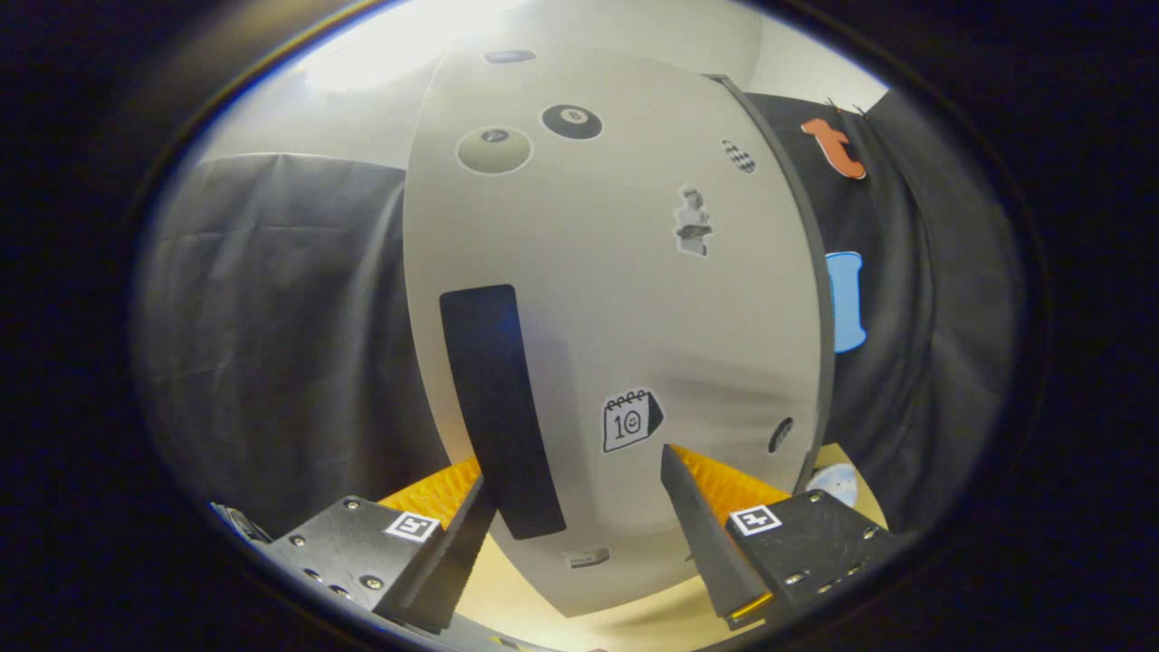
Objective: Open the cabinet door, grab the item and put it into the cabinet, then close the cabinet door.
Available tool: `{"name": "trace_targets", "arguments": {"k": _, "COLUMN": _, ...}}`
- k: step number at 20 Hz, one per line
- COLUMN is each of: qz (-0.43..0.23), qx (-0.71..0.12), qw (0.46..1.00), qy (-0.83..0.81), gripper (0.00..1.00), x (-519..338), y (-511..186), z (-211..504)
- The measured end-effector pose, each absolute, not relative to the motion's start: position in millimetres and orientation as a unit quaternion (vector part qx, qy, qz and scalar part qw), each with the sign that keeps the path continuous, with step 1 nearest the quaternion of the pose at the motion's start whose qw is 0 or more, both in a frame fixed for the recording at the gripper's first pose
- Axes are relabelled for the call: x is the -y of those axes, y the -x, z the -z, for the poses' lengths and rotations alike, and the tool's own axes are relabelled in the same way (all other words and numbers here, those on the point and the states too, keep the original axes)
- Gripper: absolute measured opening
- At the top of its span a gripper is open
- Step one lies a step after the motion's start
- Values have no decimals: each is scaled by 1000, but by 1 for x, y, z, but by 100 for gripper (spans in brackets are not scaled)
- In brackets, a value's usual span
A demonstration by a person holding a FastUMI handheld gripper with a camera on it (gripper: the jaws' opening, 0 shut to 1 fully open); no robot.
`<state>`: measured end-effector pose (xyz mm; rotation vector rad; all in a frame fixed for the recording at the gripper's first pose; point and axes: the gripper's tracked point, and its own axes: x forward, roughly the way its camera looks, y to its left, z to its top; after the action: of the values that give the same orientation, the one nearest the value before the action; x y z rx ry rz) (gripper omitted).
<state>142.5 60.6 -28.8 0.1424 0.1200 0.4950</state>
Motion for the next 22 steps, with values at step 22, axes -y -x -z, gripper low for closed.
{"name": "trace_targets", "arguments": {"k": 22, "qz": -97, "qx": -14, "qw": 994, "qy": -55, "gripper": 100, "x": -147, "y": -221, "z": 26}}
